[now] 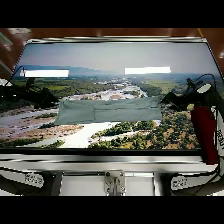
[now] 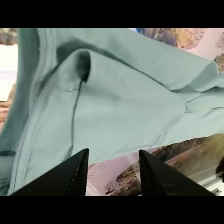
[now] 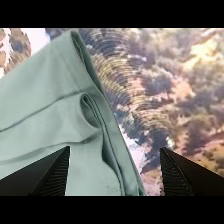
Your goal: Fold the shirts.
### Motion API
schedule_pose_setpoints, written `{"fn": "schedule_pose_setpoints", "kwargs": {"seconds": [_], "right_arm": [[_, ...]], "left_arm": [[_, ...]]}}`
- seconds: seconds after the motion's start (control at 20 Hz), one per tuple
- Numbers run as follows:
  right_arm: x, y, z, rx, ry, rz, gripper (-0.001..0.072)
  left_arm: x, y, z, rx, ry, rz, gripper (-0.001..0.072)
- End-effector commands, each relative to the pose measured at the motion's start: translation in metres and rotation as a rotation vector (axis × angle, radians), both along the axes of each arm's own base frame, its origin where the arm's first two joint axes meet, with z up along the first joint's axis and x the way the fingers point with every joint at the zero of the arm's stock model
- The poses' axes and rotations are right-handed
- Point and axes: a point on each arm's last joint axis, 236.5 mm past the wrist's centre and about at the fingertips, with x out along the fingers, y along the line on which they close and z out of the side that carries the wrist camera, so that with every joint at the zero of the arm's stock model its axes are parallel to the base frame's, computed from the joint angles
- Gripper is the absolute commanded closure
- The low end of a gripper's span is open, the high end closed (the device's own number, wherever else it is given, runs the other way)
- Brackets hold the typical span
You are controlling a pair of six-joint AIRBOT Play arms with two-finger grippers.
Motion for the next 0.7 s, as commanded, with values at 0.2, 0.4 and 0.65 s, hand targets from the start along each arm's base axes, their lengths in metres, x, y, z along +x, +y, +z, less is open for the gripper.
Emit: {"fn": "schedule_pose_setpoints", "kwargs": {"seconds": [0.2,0.4,0.65], "right_arm": [[0.013,0.047,-0.033,0.294,0.011,-0.010,0.0035],[0.016,0.067,-0.044,0.302,0.001,0.035,0.0218],[0.015,0.067,0.008,0.276,-0.125,0.163,0.0654]], "left_arm": [[-0.005,-0.010,0.025,0.007,-0.041,-0.035,0.0304],[-0.007,-0.031,0.030,0.006,-0.047,-0.077,0.0313],[0.001,-0.077,0.036,0.018,-0.115,-0.147,0.0576]]}}
